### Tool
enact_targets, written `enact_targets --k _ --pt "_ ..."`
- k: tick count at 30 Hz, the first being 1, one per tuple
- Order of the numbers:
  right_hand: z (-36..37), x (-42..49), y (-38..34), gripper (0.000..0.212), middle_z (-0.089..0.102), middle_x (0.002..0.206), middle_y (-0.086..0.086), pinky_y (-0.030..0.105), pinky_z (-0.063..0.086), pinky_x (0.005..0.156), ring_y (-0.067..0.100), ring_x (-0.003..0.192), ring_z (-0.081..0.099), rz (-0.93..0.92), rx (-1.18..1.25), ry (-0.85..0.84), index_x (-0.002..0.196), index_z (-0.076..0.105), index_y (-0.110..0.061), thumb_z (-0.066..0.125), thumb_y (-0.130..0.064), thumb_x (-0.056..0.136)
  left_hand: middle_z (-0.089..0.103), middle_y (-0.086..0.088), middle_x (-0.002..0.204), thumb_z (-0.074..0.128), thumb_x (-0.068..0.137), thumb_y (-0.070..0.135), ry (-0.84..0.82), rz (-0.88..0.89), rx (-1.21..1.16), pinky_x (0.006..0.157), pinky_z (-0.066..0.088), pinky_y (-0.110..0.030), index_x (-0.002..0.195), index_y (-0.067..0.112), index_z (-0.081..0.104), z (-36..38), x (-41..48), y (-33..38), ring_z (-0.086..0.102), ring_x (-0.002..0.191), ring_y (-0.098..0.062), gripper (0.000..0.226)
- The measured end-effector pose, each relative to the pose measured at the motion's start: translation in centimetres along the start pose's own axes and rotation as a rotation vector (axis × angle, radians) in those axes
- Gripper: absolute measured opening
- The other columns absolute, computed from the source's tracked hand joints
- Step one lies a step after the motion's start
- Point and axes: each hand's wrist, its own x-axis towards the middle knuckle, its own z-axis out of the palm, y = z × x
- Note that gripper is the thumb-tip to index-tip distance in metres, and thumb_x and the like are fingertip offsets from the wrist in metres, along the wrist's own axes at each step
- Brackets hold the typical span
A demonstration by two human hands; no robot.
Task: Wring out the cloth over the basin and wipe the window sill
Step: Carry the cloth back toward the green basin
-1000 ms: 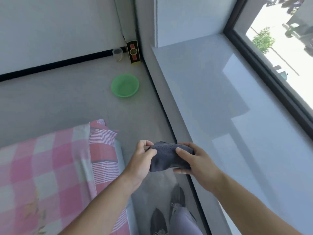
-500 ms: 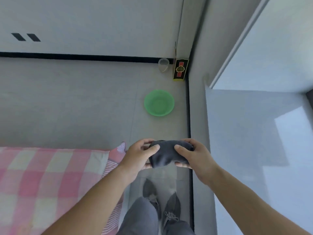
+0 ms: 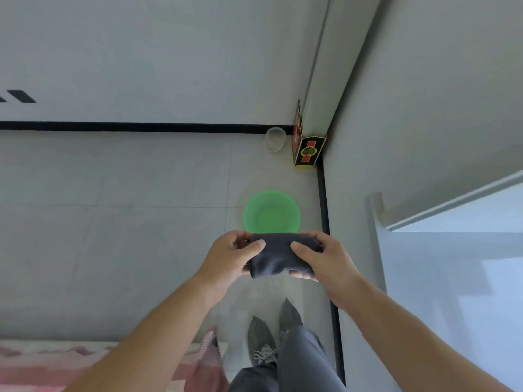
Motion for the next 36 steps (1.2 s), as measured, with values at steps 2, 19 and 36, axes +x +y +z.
enact_targets --k 2,19,36 --pt "0.3 3.3 -2.1 0.017 0.07 0.103 0.016 0.041 0.062 0.071 0.031 0.088 0.073 0.004 0.021 0.028 0.105 0.067 -0.011 0.071 -0.01 0.089 0.072 -0.019 0.103 0.068 0.091 0.01 -0.023 -0.01 0.025 0.076 0.062 -0.041 0.107 0.002 0.063 -0.2 3.3 2.7 0.073 0.086 -0.023 0.019" --pt "3.2 24.3 -12.0 0.014 0.071 0.103 0.012 0.034 0.059 0.065 0.029 0.092 0.071 0.132 0.276 0.382 0.102 0.068 -0.019 0.071 -0.016 0.089 0.069 -0.022 0.096 0.074 0.086 0.011 -0.32 -0.095 0.39 0.078 0.061 -0.041 0.103 0.013 0.067 0.0 30.1 19.3 0.072 0.082 -0.028 0.018" --pt "14.8 40.7 3.5 0.011 0.068 0.108 0.014 0.038 0.061 0.074 0.027 0.097 0.07 0.36 0.833 0.878 0.1 0.066 -0.012 0.071 -0.013 0.09 0.073 -0.005 0.089 0.077 0.048 0.05 -0.682 -0.147 1.04 0.084 0.059 -0.049 0.099 0.035 0.069 -3.4 53.6 9.9 0.072 0.088 -0.025 0.054"
